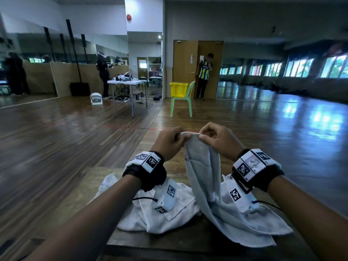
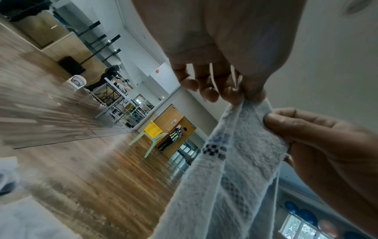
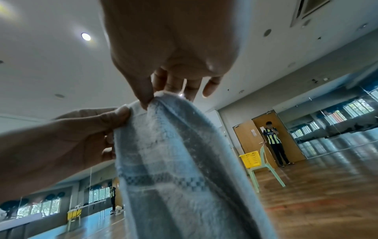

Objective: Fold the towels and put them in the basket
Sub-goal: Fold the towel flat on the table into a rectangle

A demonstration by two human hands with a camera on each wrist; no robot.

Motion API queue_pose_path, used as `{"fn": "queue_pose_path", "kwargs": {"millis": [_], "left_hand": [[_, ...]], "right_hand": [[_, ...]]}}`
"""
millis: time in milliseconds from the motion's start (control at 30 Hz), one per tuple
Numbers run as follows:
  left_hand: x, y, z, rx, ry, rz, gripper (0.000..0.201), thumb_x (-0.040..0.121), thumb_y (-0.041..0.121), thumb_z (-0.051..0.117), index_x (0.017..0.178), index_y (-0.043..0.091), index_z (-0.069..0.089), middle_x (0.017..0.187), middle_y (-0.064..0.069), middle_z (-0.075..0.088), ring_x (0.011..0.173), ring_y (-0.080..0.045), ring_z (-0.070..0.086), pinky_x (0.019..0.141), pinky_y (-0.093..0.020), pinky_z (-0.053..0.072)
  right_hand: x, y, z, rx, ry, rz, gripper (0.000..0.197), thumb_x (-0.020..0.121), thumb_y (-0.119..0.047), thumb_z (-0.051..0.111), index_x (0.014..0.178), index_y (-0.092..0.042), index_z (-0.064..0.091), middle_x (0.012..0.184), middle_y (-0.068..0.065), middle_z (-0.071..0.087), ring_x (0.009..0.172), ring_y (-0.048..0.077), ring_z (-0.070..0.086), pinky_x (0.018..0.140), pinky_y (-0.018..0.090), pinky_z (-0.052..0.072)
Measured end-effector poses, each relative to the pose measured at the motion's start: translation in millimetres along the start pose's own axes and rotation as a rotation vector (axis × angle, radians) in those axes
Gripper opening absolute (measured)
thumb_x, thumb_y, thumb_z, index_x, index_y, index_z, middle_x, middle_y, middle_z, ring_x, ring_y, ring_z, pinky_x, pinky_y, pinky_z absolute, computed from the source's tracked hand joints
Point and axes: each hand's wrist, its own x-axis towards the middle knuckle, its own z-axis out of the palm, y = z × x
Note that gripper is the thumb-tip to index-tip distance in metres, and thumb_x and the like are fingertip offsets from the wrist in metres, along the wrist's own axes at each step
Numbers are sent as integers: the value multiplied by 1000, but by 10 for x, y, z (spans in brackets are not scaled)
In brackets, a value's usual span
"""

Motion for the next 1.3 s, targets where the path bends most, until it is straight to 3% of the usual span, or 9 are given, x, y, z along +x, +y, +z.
{"fn": "queue_pose_path", "kwargs": {"millis": [100, 233, 367, 567, 767, 1067, 1133, 1200, 1300], "left_hand": [[-63, -33, 65, 29, 0, 34, 41, 86, 45, 50, 83, 8, 68, 67, -10, 63, 64, -24, 56, 61, -37, 44], [-126, -144, 83, -11, 39, -39, 25, 87, 31, 58, 92, 11, 72, 83, -7, 64, 75, -20, 57, 63, -20, 37], [-158, -302, 37, -1, 10, -59, 37, 83, 42, 53, 86, 10, 70, 78, -7, 66, 72, -24, 59, 62, -33, 46], [-222, -399, 75, 10, 11, -81, 54, 78, 55, 47, 80, 4, 67, 73, -17, 65, 69, -27, 58, 63, -40, 46], [-215, -380, -132, -37, 186, -137, 14, 89, 23, 62, 90, 14, 72, 66, 8, 59, 60, 13, 52, 54, -5, 35], [29, -147, -968, 94, 259, -113, 20, 88, 26, 63, 95, 10, 74, 75, -1, 66, 59, -3, 53, 49, -4, 37], [97, -7, -1145, 125, 269, -89, 22, 88, 25, 63, 99, 8, 73, 80, -4, 69, 65, -12, 58, 51, -6, 38], [184, 169, -1336, 152, 296, -58, 22, 88, 25, 62, 100, 9, 72, 85, -9, 72, 72, -21, 63, 58, -22, 48], [329, 496, -1664, 197, 369, 25, 23, 87, 23, 64, 102, 6, 72, 91, -13, 72, 79, -24, 65, 69, -31, 52]], "right_hand": [[-107, 146, 54, -12, -61, 31, 8, 81, -17, 70, 82, -16, 62, 75, -1, 61, 62, 1, 50, 65, 16, 41], [-253, 464, 109, -142, -266, 140, 11, 76, -27, 73, 81, -25, 64, 81, -1, 67, 77, 12, 59, 87, 41, 45], [-462, 780, 146, -245, -306, 284, 9, 75, -29, 70, 72, -31, 62, 76, -6, 68, 78, 14, 63, 96, 49, 41], [-655, 1086, 200, -430, -309, 392, 6, 79, -30, 62, 77, -26, 61, 78, -7, 64, 82, 14, 58, 94, 37, 33], [-719, 1148, 204, -380, -308, 433, 6, 82, -25, 59, 83, -21, 63, 83, -2, 68, 84, 19, 62, 83, 36, 44], [-138, 383, -721, -461, 61, 196, 8, 87, -21, 59, 82, -28, 58, 81, -3, 64, 85, 24, 64, 84, 41, 47], [-29, 103, -986, -476, 131, 108, 5, 89, -17, 59, 85, -21, 59, 78, -2, 60, 74, 20, 60, 75, 27, 47], [37, -209, -1240, -526, 170, 51, 4, 89, -14, 59, 89, -10, 61, 78, 2, 59, 67, 16, 53, 57, 14, 34], [121, -585, -1575, -585, 221, -27, 4, 87, -19, 62, 86, -15, 61, 80, 6, 63, 72, 23, 56, 62, 28, 40]]}}
